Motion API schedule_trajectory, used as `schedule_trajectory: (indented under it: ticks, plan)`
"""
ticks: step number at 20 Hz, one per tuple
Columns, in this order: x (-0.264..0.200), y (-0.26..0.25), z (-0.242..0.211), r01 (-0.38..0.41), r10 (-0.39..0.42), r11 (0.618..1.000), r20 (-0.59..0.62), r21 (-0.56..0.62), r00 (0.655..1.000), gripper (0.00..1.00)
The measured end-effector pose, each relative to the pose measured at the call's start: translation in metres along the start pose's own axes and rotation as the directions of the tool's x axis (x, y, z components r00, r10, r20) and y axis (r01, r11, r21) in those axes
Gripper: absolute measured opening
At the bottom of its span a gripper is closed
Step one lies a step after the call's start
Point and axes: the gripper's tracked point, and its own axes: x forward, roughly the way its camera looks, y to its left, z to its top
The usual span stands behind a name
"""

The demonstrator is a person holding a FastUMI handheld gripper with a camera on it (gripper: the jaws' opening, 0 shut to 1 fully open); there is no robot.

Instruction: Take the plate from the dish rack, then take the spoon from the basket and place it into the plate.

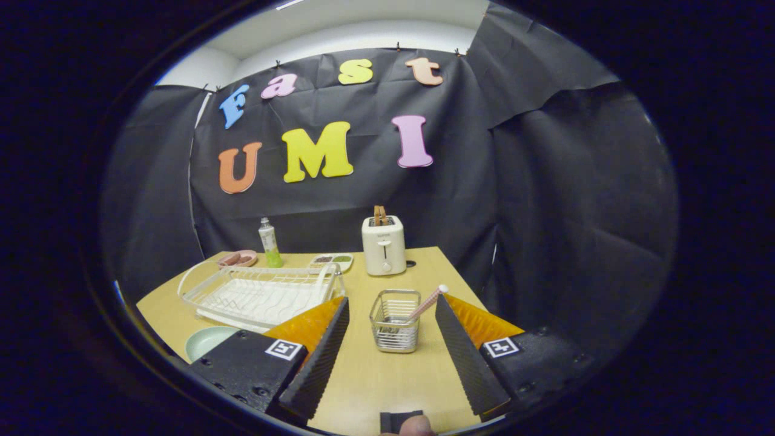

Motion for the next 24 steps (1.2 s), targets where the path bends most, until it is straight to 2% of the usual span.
schedule_trajectory:
  ticks: [2, 7, 15, 17, 18, 20, 22, 24]
  plan:
    - [0.018, -0.014, -0.011, 0.003, -0.003, 1.0, -0.006, -0.01, 1.0, 0.94]
    - [0.068, -0.032, -0.028, -0.043, 0.047, 0.997, -0.06, 0.07, 0.997, 0.94]
    - [0.121, -0.017, -0.028, -0.144, 0.153, 0.978, -0.046, 0.15, 0.987, 0.48]
    - [0.126, -0.014, -0.027, -0.151, 0.158, 0.972, -0.028, 0.178, 0.987, 0.37]
    - [0.123, -0.01, -0.025, -0.167, 0.173, 0.967, -0.018, 0.193, 0.985, 0.24]
    - [0.124, -0.014, -0.02, -0.145, 0.149, 0.97, -0.008, 0.196, 0.989, 0.14]
    - [0.118, -0.015, -0.013, -0.137, 0.139, 0.974, 0.004, 0.182, 0.99, 0.08]
    - [0.108, -0.015, 0.0, -0.132, 0.129, 0.977, 0.03, 0.168, 0.991, 0.08]
